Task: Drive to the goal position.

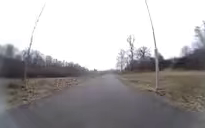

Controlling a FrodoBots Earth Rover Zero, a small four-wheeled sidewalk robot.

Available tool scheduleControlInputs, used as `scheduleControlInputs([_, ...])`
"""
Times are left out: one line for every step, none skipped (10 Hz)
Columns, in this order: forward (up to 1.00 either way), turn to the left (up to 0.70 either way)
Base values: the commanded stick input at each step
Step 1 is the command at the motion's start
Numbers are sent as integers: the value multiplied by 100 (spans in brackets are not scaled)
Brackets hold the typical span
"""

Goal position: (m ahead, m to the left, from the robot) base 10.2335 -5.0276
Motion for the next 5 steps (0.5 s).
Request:
scheduleControlInputs([70,0])
scheduleControlInputs([70,0])
scheduleControlInputs([70,0])
scheduleControlInputs([70,0])
scheduleControlInputs([70,0])
